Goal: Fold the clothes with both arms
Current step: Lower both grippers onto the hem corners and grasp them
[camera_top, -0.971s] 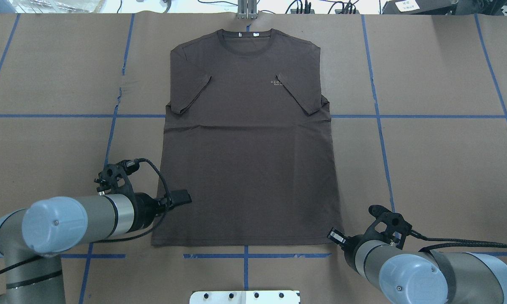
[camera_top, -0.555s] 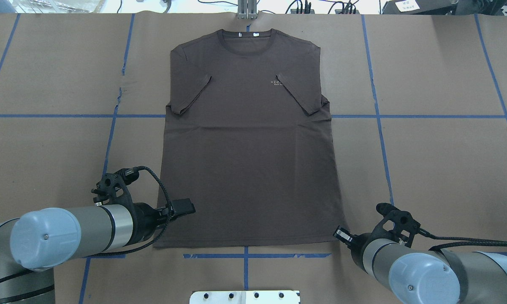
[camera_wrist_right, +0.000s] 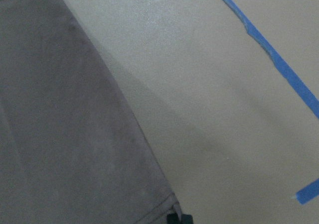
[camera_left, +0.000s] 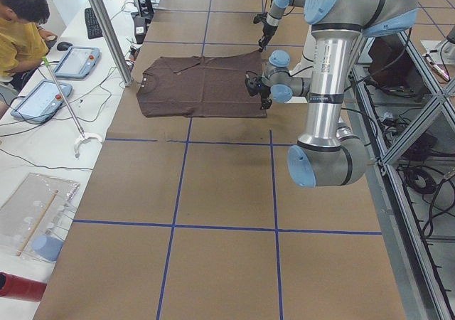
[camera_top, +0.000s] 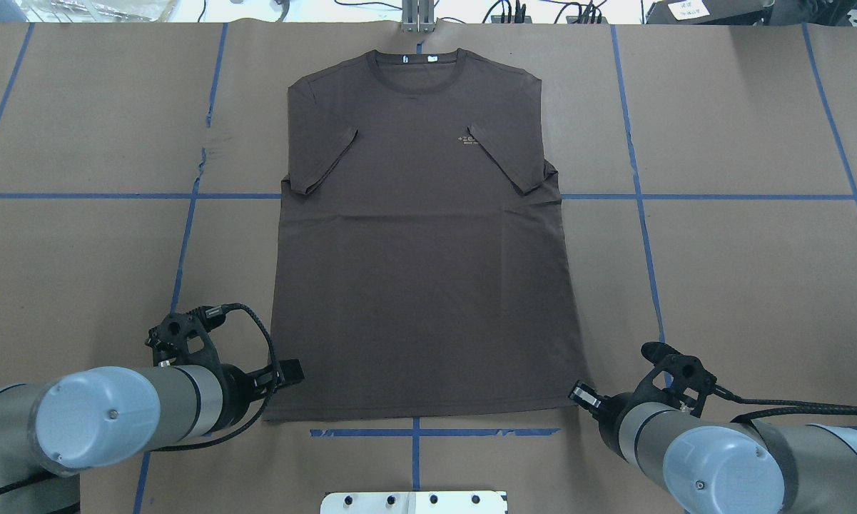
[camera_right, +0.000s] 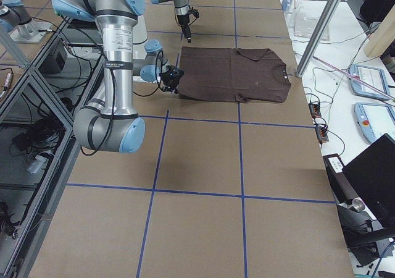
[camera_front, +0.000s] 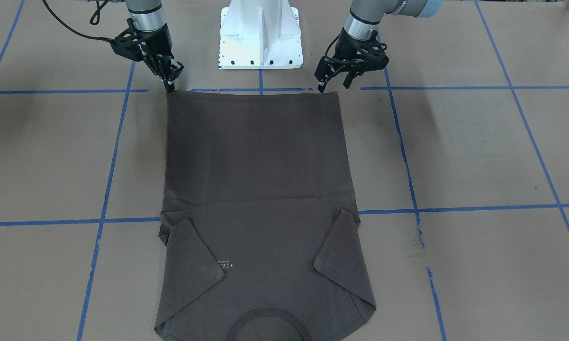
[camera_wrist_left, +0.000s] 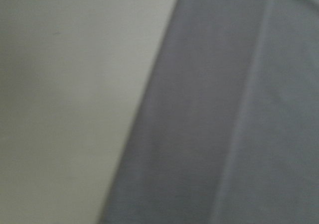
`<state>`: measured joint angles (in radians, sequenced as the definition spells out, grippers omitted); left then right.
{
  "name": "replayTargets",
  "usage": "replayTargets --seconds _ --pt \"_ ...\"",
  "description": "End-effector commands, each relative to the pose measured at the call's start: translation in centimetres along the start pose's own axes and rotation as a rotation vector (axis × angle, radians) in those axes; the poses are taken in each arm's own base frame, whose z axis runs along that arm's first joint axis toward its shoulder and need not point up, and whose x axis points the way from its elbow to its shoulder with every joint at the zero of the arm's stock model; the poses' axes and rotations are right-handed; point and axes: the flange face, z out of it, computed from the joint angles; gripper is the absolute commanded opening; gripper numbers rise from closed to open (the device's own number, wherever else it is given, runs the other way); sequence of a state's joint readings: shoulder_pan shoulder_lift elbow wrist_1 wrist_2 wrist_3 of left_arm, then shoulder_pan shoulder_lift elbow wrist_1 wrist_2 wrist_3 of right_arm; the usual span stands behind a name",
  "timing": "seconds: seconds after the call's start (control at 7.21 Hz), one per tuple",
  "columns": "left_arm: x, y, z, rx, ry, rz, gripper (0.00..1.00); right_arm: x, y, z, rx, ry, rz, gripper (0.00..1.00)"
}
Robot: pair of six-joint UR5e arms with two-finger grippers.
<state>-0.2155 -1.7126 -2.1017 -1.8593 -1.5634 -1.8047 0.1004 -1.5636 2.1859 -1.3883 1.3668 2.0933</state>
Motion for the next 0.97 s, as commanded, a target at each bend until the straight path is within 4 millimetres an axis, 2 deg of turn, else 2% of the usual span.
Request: replayTargets --seconds 0.0,0.42,0.56,0.83 --pt "-1.4 2.4 2.4 -0.020 -0.083 0.022 0.82 0.1 0.0 0.2 0.002 0.005 -0.001 0.00" --pt "-0.9 2.9 3.0 -0.026 -0.082 0.037 0.77 0.2 0.0 0.5 0.005 0.009 -0.003 0.00" --pt "-1.1 3.1 4.3 -0.023 -0.103 0.043 0.76 0.2 0.0 0.5 0.005 0.009 -0.003 0.00" --pt "-0.6 3.3 5.5 -0.020 -0.111 0.048 0.72 0.3 0.0 0.5 0.005 0.010 -0.005 0.00"
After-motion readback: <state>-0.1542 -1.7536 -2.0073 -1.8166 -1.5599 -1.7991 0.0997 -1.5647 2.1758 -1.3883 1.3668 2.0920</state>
